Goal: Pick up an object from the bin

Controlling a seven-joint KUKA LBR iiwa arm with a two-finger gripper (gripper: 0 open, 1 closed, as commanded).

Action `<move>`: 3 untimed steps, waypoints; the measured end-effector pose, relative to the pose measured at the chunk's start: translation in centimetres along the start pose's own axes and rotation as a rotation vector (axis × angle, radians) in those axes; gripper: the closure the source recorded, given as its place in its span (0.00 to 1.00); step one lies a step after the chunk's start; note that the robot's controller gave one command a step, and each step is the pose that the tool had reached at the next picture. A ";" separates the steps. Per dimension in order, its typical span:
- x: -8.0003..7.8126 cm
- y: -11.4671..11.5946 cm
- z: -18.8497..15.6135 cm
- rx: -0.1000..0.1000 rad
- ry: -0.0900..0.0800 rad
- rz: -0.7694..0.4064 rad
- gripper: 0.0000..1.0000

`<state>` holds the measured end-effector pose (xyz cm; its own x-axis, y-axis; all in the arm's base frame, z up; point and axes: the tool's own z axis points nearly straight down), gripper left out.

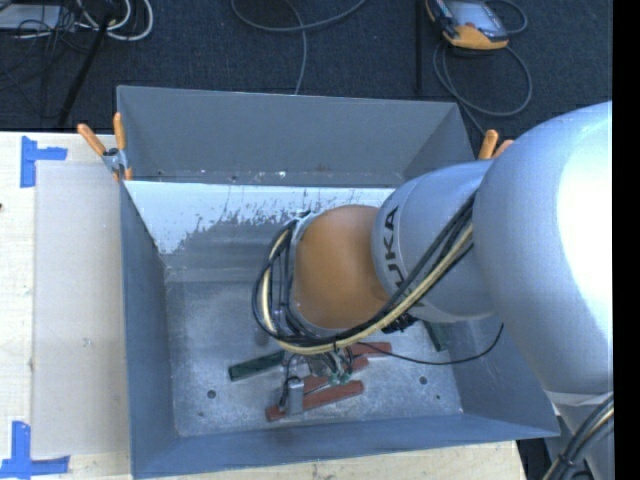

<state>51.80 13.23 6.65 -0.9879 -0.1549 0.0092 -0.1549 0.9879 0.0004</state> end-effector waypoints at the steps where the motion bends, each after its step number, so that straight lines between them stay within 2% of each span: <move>1: -0.3 -0.1 -0.6 0.000 -0.004 0.006 1.00; 2: -0.3 2.8 -16.2 0.000 -0.018 -0.166 1.00; 3: -0.2 2.7 -15.7 0.001 -0.010 -0.163 0.00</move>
Offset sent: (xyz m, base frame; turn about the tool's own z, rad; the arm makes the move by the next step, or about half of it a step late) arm 0.0000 0.0000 0.0000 0.0000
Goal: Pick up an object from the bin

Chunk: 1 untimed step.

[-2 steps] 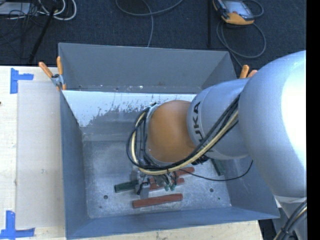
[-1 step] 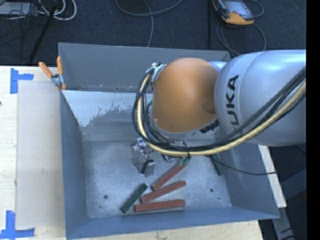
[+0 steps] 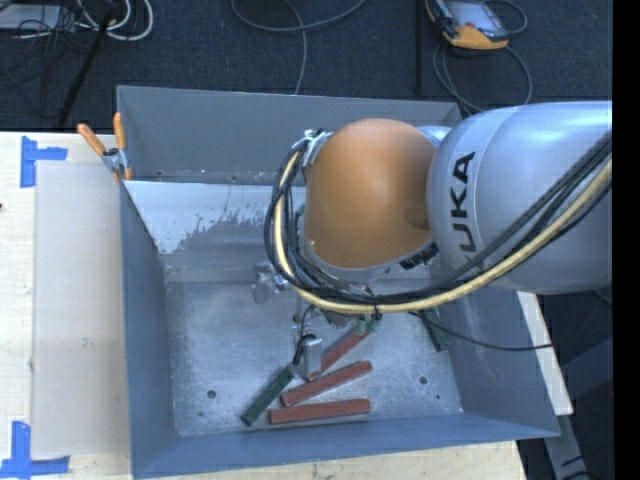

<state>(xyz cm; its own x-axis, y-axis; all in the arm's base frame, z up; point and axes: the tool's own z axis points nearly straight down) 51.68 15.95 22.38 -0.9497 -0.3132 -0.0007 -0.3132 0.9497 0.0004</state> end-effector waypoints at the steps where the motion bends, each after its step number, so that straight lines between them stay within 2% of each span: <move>1: 4.3 -1.2 11.2 -0.002 0.006 -0.417 0.00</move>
Offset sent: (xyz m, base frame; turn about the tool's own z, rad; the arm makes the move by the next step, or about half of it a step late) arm -0.0357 -0.0251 -0.1102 -0.4174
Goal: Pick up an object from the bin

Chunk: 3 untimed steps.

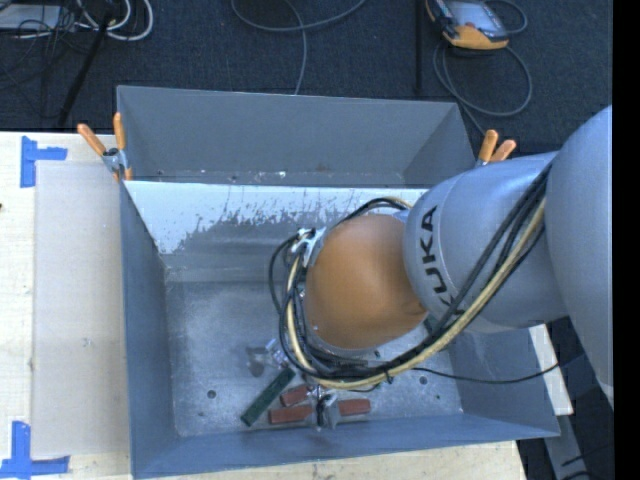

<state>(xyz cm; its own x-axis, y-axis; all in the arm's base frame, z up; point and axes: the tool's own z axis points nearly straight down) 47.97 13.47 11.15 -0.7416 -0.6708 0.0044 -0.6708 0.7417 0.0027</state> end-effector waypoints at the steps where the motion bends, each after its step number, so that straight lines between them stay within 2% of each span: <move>1: -1.1 0.1 4.3 0.000 0.001 -0.399 0.00; 2: -1.4 -0.1 4.0 0.006 -0.011 -0.393 1.00; 3: -1.2 0.0 4.2 0.002 -0.005 -0.392 0.00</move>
Offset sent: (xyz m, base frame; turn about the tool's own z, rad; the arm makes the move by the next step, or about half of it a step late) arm 0.0087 0.0072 -0.0415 -0.3990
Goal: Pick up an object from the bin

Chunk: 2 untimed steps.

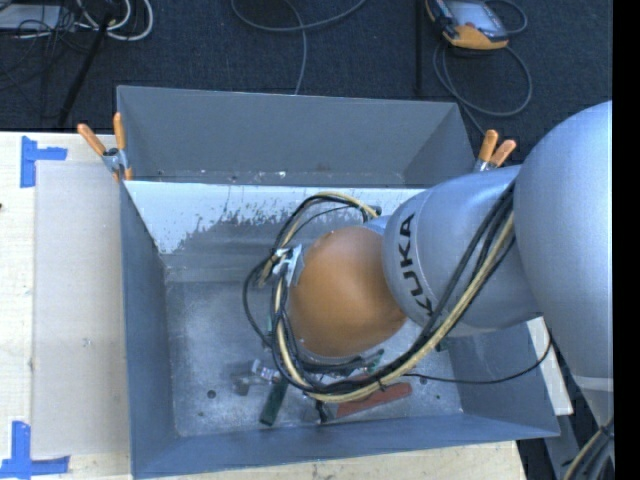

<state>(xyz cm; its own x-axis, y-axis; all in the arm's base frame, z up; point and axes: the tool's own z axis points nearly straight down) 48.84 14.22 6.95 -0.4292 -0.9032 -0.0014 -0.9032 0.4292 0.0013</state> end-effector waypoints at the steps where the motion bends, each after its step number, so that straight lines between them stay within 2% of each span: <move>1: 0.0 0.0 0.0 0.000 0.000 0.001 1.00; 2: -1.4 -1.4 -13.1 0.006 -0.004 -0.102 1.00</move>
Offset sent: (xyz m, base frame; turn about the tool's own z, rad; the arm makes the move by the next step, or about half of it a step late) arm 0.0000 0.0000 0.0000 0.0000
